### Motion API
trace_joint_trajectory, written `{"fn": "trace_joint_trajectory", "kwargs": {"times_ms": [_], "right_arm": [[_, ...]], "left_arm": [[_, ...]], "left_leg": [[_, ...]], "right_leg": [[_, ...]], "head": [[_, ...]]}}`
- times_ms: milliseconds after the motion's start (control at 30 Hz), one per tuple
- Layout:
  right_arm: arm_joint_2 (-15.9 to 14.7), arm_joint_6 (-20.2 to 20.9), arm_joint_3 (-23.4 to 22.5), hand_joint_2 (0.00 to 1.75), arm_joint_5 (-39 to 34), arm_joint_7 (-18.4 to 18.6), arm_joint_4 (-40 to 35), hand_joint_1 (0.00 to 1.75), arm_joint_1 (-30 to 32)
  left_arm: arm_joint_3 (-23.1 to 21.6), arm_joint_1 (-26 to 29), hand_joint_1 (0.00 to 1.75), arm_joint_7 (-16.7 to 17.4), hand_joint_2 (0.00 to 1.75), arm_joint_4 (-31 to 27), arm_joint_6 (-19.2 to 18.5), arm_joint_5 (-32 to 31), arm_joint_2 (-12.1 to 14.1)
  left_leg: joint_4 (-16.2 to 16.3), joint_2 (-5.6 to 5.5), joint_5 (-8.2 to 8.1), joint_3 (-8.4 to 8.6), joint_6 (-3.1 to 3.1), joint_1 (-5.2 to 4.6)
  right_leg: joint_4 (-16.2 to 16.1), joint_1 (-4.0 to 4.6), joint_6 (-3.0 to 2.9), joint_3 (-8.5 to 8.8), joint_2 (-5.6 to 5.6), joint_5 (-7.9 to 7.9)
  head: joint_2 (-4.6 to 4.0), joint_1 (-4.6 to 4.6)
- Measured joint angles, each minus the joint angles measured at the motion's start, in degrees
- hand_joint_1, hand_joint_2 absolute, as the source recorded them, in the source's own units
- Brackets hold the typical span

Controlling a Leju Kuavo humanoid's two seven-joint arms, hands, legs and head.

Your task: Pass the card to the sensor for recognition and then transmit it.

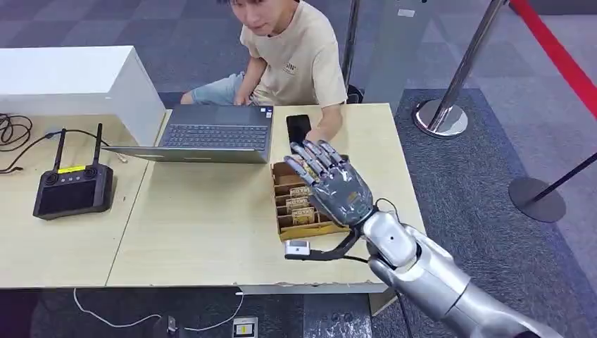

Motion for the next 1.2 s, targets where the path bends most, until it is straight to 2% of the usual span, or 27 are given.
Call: {"fn": "trace_joint_trajectory", "kwargs": {"times_ms": [100, 133, 333, 367, 400, 1200], "right_arm": [[-0.07, 0.02, 0.75, 1.75, -0.66, 0.07, 1.03, 0.02, -0.06], [-0.11, 0.02, 0.96, 1.75, -0.88, 0.11, 1.29, 0.31, -0.09], [-0.13, 0.02, 1.33, 1.75, -1.14, 0.11, 1.73, 0.31, -0.16], [-0.13, 0.0, 1.42, 1.75, -1.29, 0.13, 1.86, 1.45, -0.16], [-0.15, -0.42, 1.71, 1.75, -1.51, 0.2, 2.45, 1.75, -0.17], [-0.07, -1.88, 2.65, 1.75, -3.24, -0.33, 2.95, 1.75, -0.47]], "left_arm": [[0.0, 0.0, 0.0, 0.07, 0.0, 0.0, 0.09, 0.0, 0.0], [0.0, 0.0, 0.0, 0.09, 0.0, 0.0, 0.09, -0.02, 0.0], [-0.02, 0.0, 0.0, 0.09, 0.0, 0.0, 0.09, -0.04, 0.0], [-0.02, 0.0, 0.0, 0.11, 0.0, 0.0, 0.09, -0.07, 0.0], [-0.02, -0.01, 0.0, 0.11, 0.0, 0.0, 0.07, -0.24, 0.02], [-0.63, -0.3, 0.0, 0.33, 0.0, 0.0, 0.07, -1.42, 0.07]], "left_leg": [[0.0, 0.0, 0.0, 0.0, 0.0, 0.0], [0.0, 0.0, 0.0, 0.0, 0.0, 0.0], [0.0, 0.0, 0.0, 0.0, 0.0, 0.0], [0.0, 0.0, 0.0, 0.0, 0.0, 0.0], [0.0, 0.01, 0.0, 0.0, 0.0, 0.0], [0.0, 0.01, 0.01, 0.01, 0.0, 0.0]], "right_leg": [[0.0, 0.0, 0.0, -0.01, 0.0, 0.0], [0.0, 0.0, 0.0, -0.01, 0.0, 0.0], [0.0, 0.0, 0.0, -0.01, 0.0, 0.0], [0.0, 0.0, 0.0, -0.01, 0.0, 0.0], [0.01, 0.0, 0.0, -0.01, 0.0, 0.0], [0.0, 0.0, 0.0, -0.01, 0.0, 0.0]], "head": [[0.02, 0.0], [0.02, 0.0], [0.02, 0.0], [0.0, 0.0], [0.02, 0.0], [0.02, 0.0]]}}
